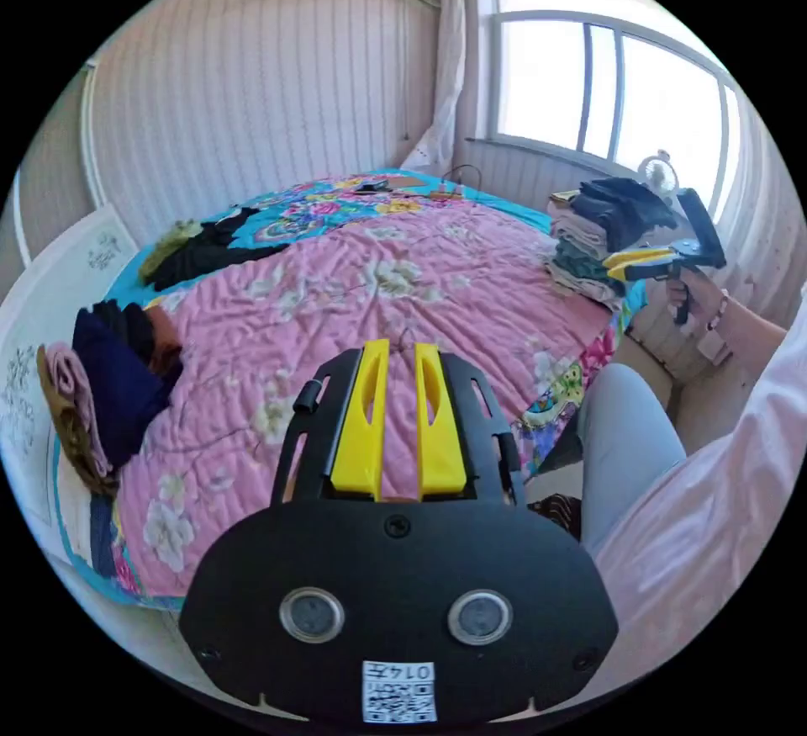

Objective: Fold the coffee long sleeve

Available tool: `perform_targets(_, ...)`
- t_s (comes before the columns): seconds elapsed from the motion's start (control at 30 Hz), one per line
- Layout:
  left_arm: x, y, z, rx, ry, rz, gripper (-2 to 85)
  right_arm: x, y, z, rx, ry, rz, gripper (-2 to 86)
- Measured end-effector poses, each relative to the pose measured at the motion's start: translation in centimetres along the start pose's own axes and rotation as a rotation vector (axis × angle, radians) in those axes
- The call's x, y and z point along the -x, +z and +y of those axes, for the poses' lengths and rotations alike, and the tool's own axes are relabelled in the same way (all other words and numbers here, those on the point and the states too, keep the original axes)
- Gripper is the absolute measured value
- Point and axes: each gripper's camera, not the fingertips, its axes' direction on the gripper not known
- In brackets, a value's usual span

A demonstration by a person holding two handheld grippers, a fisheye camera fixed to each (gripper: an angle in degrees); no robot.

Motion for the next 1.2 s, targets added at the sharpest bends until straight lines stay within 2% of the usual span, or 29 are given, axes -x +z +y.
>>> perform_targets(0.07,4.9,-3.1,4.0,0.004,-0.133,-0.089,5.9,4.6,4.5,-2.1,0.05,-0.073,-0.155,11.1)
perform_targets(0.13,10.8,-7.0,8.6,-0.003,-0.286,-0.212,6.2,11.6,9.5,-5.9,0.129,-0.24,-0.311,10.4)
perform_targets(0.2,15.0,-9.8,11.7,-0.025,-0.379,-0.275,6.6,17.0,12.5,-8.9,0.178,-0.382,-0.349,10.1)
perform_targets(0.4,26.8,-16.1,18.5,-0.054,-0.612,-0.422,8.7,31.5,19.0,-18.3,0.161,-0.713,-0.376,10.1)
perform_targets(0.53,33.3,-18.2,19.4,-0.113,-0.628,-0.435,9.7,38.5,22.8,-24.0,0.092,-0.845,-0.29,11.8)
perform_targets(0.67,38.1,-17.4,17.6,-0.138,-0.564,-0.444,11.1,42.2,26.3,-28.9,0.033,-0.802,-0.264,13.7)
perform_targets(0.77,42.3,-15.2,15.7,-0.116,-0.544,-0.427,11.4,44.1,30.1,-32.4,0.069,-0.706,-0.268,14.3)
perform_targets(0.9,48.6,-11.7,13.7,-0.081,-0.651,-0.362,10.8,45.1,34.7,-35.3,0.116,-0.568,-0.183,11.0)
perform_targets(1.0,51.3,-10.6,12.6,-0.123,-0.733,-0.315,5.5,44.4,35.8,-35.9,0.152,-0.547,-0.266,3.4)
perform_targets(1.1,53.3,-9.5,11.4,-0.044,-0.801,-0.185,0.1,42.8,35.5,-36.0,0.157,-0.55,-0.346,1.9)
perform_targets(1.2,53.4,-11.9,11.0,-0.147,-0.832,-0.196,-0.8,41.1,34.3,-35.9,0.133,-0.587,-0.367,1.2)
